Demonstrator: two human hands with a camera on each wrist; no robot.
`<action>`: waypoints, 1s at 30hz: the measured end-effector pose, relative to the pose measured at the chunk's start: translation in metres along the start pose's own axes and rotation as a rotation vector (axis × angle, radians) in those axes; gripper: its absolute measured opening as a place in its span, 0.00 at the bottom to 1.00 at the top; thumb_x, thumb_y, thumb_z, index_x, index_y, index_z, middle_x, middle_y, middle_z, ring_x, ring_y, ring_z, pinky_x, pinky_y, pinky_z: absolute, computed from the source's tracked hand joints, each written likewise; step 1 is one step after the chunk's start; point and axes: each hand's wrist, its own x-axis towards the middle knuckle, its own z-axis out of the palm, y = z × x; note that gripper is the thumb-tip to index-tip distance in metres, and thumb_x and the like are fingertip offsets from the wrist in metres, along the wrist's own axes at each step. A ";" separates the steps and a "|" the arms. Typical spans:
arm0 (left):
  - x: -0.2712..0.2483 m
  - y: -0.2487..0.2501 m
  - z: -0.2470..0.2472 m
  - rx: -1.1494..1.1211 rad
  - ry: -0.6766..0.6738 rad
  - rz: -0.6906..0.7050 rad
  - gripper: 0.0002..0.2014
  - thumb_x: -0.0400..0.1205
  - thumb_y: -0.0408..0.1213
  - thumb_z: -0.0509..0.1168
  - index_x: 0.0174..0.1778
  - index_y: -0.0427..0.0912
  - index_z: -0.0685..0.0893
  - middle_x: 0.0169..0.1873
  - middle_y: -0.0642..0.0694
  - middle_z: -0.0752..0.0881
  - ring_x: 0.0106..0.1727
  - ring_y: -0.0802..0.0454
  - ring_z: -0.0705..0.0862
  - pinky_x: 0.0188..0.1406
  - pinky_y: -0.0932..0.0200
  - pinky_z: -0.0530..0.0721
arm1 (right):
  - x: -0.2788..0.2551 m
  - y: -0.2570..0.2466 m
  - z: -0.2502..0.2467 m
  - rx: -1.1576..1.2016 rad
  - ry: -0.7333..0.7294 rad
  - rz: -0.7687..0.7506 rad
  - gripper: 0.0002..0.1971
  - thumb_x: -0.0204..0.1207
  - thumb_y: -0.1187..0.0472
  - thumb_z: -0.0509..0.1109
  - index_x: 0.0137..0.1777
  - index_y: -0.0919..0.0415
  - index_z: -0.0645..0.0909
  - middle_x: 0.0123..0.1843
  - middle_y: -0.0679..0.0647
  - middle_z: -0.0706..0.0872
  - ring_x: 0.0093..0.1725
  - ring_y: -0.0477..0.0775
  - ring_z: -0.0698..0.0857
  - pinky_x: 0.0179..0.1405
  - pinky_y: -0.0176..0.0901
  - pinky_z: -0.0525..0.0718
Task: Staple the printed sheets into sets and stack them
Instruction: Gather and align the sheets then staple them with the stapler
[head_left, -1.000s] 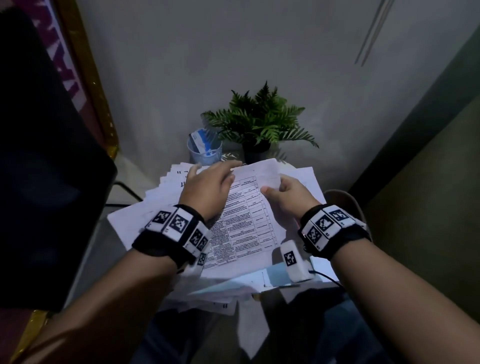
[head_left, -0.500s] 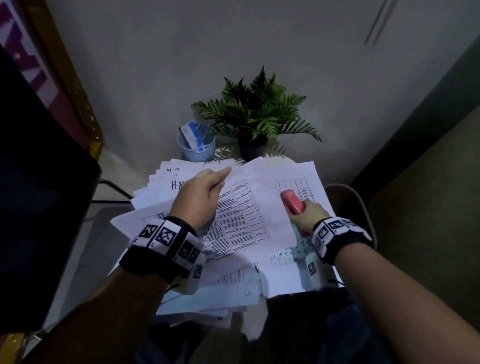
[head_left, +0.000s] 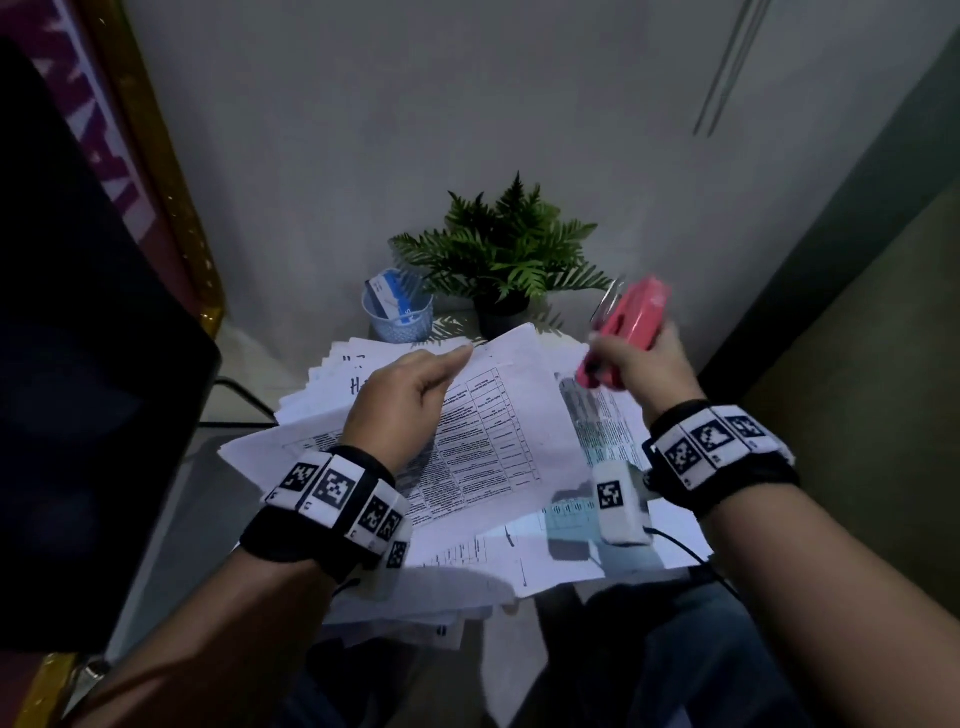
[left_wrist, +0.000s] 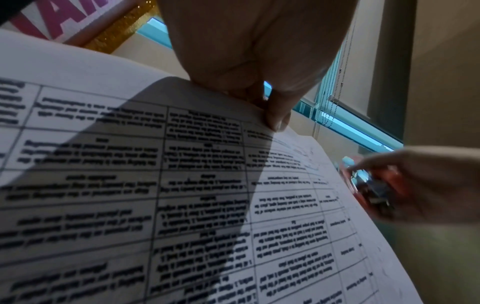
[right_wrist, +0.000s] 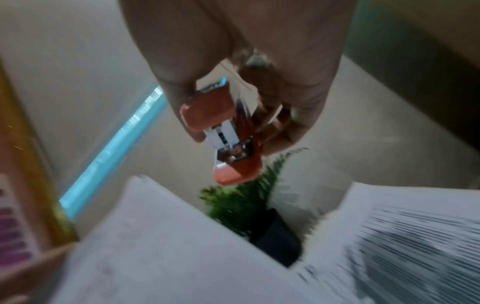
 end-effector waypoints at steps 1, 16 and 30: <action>-0.003 0.004 -0.002 0.012 0.001 0.024 0.18 0.82 0.30 0.63 0.66 0.51 0.83 0.43 0.51 0.87 0.47 0.52 0.83 0.47 0.61 0.78 | -0.004 -0.010 0.003 0.060 0.019 -0.058 0.28 0.72 0.58 0.75 0.70 0.56 0.68 0.56 0.52 0.85 0.54 0.58 0.87 0.59 0.55 0.84; -0.036 0.048 -0.022 0.038 0.052 0.195 0.17 0.82 0.33 0.65 0.65 0.52 0.83 0.47 0.48 0.88 0.49 0.48 0.85 0.47 0.52 0.83 | -0.062 -0.033 0.060 0.189 0.243 -0.222 0.25 0.74 0.33 0.62 0.59 0.53 0.76 0.50 0.51 0.87 0.52 0.53 0.86 0.59 0.53 0.82; -0.049 0.063 -0.037 0.217 -0.096 0.044 0.18 0.84 0.47 0.60 0.71 0.59 0.73 0.53 0.50 0.86 0.54 0.48 0.83 0.47 0.58 0.78 | -0.066 -0.043 0.067 0.262 0.313 -0.191 0.21 0.77 0.42 0.66 0.52 0.61 0.82 0.44 0.56 0.87 0.45 0.55 0.87 0.45 0.44 0.83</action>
